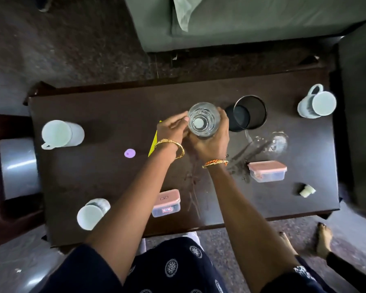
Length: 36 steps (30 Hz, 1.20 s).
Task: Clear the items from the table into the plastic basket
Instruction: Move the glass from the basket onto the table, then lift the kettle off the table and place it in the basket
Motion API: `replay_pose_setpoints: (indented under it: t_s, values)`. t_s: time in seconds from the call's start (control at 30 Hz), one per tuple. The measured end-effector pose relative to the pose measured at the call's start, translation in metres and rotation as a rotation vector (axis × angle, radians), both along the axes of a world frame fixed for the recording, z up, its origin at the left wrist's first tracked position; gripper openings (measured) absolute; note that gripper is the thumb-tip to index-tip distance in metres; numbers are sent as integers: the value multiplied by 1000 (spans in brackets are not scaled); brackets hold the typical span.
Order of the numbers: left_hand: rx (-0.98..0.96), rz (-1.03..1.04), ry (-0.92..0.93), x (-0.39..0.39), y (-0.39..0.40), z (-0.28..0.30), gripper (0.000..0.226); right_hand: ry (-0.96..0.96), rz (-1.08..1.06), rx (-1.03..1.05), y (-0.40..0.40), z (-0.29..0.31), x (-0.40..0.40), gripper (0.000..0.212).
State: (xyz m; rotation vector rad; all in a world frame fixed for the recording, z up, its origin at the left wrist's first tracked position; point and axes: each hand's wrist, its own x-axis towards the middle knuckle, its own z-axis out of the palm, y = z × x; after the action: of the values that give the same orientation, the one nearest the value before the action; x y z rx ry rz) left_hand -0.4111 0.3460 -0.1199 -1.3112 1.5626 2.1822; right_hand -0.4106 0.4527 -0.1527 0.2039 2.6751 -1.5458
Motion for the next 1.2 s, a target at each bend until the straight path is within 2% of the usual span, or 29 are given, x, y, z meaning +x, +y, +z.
replay_pose_setpoints:
  t_s: [0.17, 0.3, 0.37, 0.43, 0.5, 0.57, 0.63, 0.7, 0.77, 0.9, 1.13, 1.2]
  values:
    - [-4, 30, 5, -2, 0, -1, 25, -17, 4, -11, -1, -5, -2, 91]
    - [-86, -8, -14, 1, -1, 2, 20, -58, 48, 41, 2, -2, -3, 94]
    - [-220, -71, -32, 5, -4, 4, 16, -107, 93, 59, 1, 8, -3, 99]
    - [-434, -139, -28, 13, -8, 9, 13, -107, 103, 137, -4, 23, 5, 99]
    - [-622, -172, -4, 29, -18, 16, 15, -43, 46, 223, -11, 40, 20, 91]
    - [-715, -202, -3, 50, -34, 19, 21, 29, -50, 273, -23, 56, 36, 77]
    - [-756, -233, -24, 76, -53, 23, 26, 102, -104, 307, -35, 69, 50, 56]
    - [-804, -211, -62, 110, -74, 28, 25, 151, -65, 310, -56, 78, 66, 30]
    - [-842, -84, -104, 144, -95, 33, 22, 137, 48, 290, -81, 84, 84, 17]
    - [-832, 286, -158, 205, -157, 53, 21, -21, 310, 221, -157, 102, 118, 17]
    - [-524, 1171, -243, 331, -269, 91, 11, -26, 763, 116, -292, 136, 192, 33]
    - [-455, 1351, -291, 370, -303, 95, 18, -88, 881, 39, -336, 149, 223, 34]
